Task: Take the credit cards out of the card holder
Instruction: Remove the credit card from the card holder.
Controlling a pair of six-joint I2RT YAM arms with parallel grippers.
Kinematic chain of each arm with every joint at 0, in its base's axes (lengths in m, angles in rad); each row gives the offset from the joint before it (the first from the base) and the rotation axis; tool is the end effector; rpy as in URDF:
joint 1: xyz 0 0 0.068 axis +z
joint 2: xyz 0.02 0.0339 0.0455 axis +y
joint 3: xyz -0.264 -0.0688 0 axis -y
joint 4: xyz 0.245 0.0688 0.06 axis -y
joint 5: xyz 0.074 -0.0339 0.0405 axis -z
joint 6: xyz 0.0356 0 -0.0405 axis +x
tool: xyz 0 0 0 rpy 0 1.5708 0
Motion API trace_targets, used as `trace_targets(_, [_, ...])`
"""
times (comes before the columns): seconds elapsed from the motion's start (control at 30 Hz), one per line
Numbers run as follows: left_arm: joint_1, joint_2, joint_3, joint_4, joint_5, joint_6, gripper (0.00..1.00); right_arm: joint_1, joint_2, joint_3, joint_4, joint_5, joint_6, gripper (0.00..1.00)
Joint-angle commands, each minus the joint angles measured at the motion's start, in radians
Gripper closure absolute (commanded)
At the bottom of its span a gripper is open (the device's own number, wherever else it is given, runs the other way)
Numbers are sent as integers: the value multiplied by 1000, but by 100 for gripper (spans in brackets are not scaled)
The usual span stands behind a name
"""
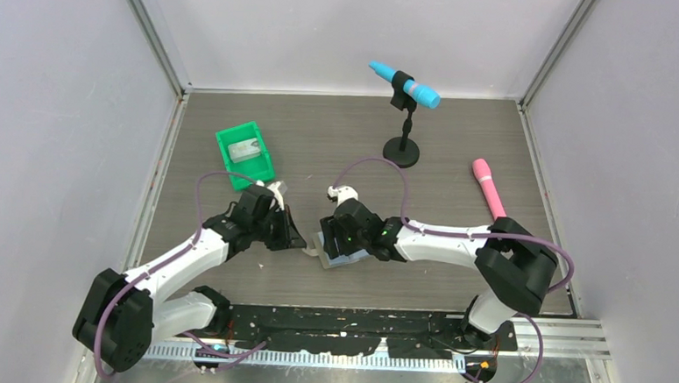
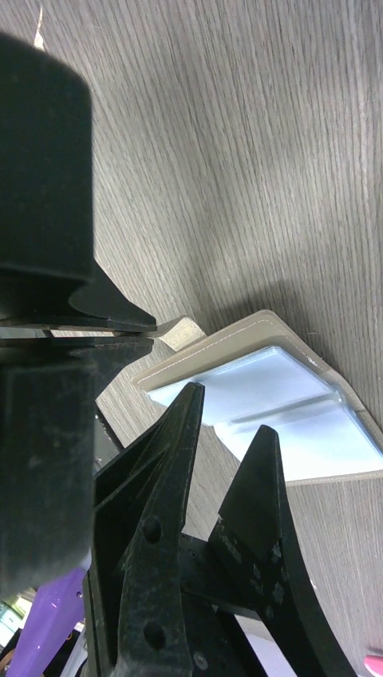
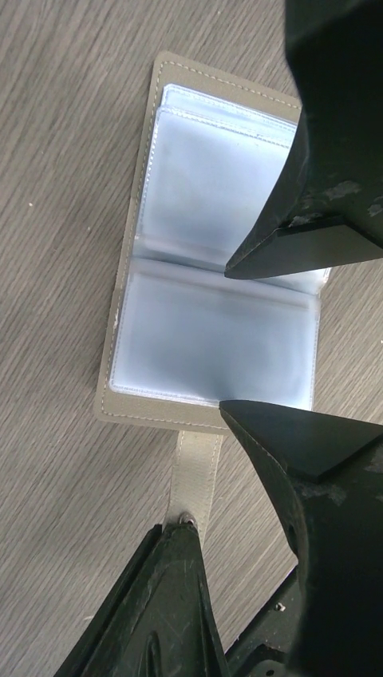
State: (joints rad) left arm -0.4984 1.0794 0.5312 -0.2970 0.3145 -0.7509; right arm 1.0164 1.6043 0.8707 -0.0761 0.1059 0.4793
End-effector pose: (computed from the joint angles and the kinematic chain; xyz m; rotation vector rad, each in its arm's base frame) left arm 0.1769 -0.1088 0.1891 -0.1710 2.5820 -0.9056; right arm 0.1751 0.2756 0.1787 -0.6011 2.3804 0.5724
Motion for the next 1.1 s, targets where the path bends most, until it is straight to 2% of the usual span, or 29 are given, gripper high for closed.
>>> trace_targets(0.0, [-3,-27,-10,7,-2,16,100,12,18,7,30,2,15,36])
trace_targets(0.83, [-3,-47,-20,4,-1,15,100,44,24,22,19,19,19,31])
trace_targets(1.07, [-3,-55,-23,-3,-7,17,100,47,16,28,-31,94,17,38])
